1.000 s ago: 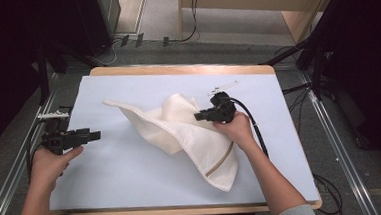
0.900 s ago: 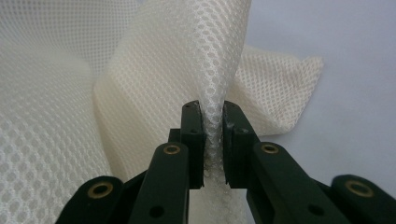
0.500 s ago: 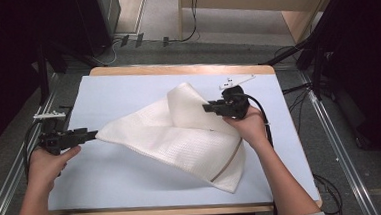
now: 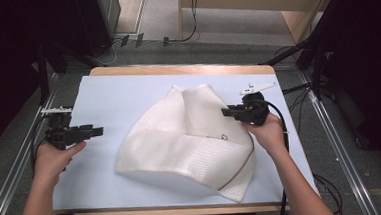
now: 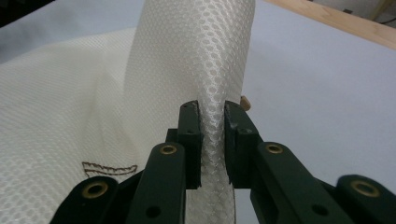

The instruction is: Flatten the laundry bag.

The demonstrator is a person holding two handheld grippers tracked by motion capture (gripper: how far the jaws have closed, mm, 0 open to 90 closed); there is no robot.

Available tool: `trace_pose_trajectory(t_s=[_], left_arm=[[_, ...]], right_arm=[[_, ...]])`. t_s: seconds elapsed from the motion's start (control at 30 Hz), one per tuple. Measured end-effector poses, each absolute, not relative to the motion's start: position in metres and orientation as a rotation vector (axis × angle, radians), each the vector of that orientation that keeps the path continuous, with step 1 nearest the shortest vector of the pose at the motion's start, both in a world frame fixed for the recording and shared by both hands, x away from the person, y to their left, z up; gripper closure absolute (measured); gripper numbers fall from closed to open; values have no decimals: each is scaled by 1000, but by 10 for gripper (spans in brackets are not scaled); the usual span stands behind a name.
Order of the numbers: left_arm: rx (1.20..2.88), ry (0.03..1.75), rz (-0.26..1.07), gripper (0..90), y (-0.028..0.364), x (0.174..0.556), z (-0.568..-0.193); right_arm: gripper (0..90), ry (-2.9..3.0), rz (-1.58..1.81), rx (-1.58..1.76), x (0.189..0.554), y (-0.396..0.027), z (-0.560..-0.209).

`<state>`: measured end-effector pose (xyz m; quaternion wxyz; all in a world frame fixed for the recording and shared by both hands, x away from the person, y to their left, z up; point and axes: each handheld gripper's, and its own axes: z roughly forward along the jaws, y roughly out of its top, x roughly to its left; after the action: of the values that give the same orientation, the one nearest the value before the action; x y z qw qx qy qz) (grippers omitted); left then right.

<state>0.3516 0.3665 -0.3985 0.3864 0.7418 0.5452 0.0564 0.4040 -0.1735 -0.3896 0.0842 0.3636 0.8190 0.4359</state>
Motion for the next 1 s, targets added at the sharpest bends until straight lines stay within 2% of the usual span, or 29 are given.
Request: trace_pose_trajectory(t_s=[0.17,0.3,0.37,0.53,0.9,1.0], left_arm=[[1938,1363,121,416,347,365,-403],[2002,1335,98,419,323,383,-412],[2023,1323,90,421,315,390,-415],[2040,1312,84,431,300,408,-423],[2091,1326,81,476,276,436,-438],[2108,1325,62,518,273,439,-443]], right_arm=[[793,2434,1286,1109,407,-174,-399],[701,2434,1284,1124,405,-175,-401],[617,2430,1290,1122,404,-176,-400],[527,2409,1302,1119,397,-181,-395],[544,2352,1321,1160,387,-202,-387],[548,2339,1313,1186,386,-208,-388]])
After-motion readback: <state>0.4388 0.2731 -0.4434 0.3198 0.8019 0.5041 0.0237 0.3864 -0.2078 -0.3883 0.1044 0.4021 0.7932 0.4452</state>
